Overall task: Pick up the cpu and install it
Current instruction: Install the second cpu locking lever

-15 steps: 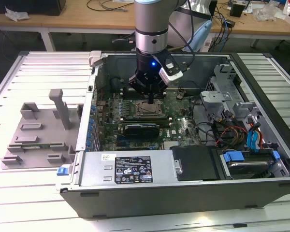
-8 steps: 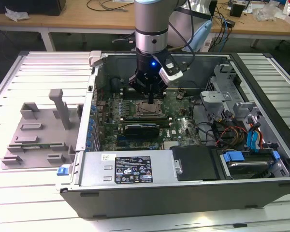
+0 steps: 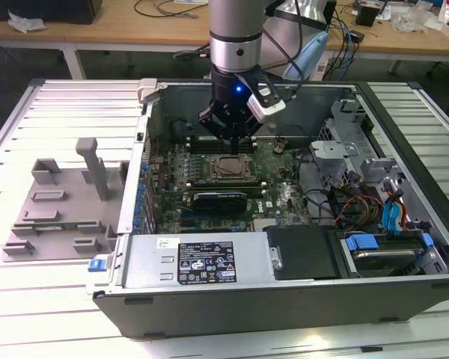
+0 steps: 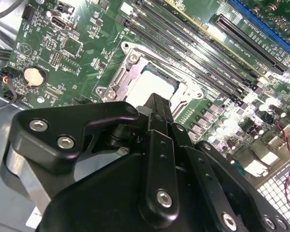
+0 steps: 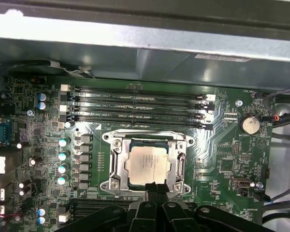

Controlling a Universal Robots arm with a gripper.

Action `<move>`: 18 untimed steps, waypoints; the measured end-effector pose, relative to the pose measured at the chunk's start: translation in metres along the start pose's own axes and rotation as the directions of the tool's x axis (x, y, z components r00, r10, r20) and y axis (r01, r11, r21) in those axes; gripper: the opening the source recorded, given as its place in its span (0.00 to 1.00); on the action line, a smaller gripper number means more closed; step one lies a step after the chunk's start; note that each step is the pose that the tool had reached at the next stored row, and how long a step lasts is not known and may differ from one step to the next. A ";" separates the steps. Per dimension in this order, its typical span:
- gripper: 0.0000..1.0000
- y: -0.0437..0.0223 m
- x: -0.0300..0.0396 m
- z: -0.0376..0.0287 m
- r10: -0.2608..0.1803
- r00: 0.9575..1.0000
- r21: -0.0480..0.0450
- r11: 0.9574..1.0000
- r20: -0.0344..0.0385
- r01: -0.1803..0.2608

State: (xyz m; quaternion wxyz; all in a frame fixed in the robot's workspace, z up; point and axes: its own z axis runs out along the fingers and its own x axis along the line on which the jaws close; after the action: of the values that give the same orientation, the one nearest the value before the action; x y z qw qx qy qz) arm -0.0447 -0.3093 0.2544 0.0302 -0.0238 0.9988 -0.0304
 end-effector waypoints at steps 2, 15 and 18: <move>0.11 -0.0002 0.0000 -0.0001 0.000 1.000 0.000 1.000 0.000 0.000; 0.11 -0.0064 0.0011 0.0002 0.000 1.000 0.000 1.000 0.000 0.000; 0.11 -0.0142 0.0023 0.0006 0.000 1.000 0.000 1.000 0.000 0.000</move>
State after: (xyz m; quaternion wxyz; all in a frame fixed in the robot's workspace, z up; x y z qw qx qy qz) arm -0.0463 -0.3237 0.2546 0.0302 -0.0238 0.9988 -0.0304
